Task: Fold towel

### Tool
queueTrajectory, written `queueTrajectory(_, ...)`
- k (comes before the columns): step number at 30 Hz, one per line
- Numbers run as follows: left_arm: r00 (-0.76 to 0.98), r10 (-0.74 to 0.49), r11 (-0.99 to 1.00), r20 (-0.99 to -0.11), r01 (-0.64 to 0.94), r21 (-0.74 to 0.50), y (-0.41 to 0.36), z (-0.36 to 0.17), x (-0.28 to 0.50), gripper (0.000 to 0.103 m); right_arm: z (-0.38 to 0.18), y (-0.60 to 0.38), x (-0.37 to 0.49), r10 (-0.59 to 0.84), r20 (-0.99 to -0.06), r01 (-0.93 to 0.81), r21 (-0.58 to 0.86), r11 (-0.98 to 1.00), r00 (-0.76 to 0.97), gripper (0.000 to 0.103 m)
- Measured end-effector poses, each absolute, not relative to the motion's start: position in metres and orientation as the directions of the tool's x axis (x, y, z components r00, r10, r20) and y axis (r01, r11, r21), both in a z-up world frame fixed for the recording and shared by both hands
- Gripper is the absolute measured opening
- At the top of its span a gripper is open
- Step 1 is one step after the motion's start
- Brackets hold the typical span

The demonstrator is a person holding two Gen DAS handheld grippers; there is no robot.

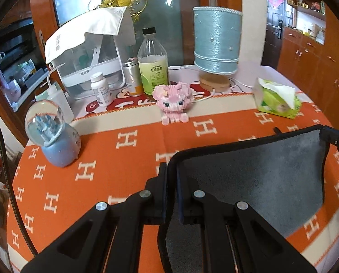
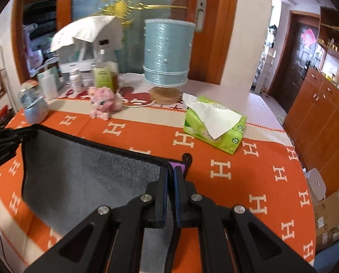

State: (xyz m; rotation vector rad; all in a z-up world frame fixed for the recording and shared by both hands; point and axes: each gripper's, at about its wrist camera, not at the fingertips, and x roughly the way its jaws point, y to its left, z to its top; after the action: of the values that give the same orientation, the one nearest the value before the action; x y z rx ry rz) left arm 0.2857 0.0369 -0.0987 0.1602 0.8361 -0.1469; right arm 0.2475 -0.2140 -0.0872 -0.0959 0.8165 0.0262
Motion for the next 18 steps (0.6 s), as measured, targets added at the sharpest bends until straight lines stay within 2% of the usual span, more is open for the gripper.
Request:
queueTrajectory(10,0.618,0.03,0.986,-0.785,0.112,0.125,0.027,-0.146,0.332,0.006,-0.13,-0.205,0.296,-0.084,-0.769,-0.015,-0.12,0.993,0.634,0.005)
queueTrajectory(13,0.601,0.058,0.989,-0.797,0.076,0.128,0.026,-0.158,0.342,0.015,-0.143,-0.206,0.307,-0.113,-0.794,0.018,-0.128,0.992,0.598,0.007)
queueTrajectory(15,0.586,0.085,0.989,-0.806,0.051,0.141,0.026,-0.163,0.346,0.052,-0.148,-0.208,0.311,-0.132,-0.807,0.044,-0.131,0.99,0.576,0.018)
queueTrajectory(16,0.585,0.09,0.989,-0.806,0.042,0.14,0.027,-0.163,0.347,0.062,-0.148,-0.208,0.311,-0.134,-0.805,0.051,-0.128,0.99,0.577,0.02)
queueTrajectory(17,0.589,0.091,0.99,-0.803,0.035,0.138,0.027,-0.162,0.347,0.079,-0.145,-0.209,0.309,-0.13,-0.798,0.054,-0.122,0.991,0.588,0.025)
queueTrajectory(18,0.597,0.091,0.991,-0.797,0.028,0.133,0.028,-0.159,0.345,0.088,-0.141,-0.209,0.306,-0.123,-0.789,0.054,-0.113,0.992,0.602,0.033)
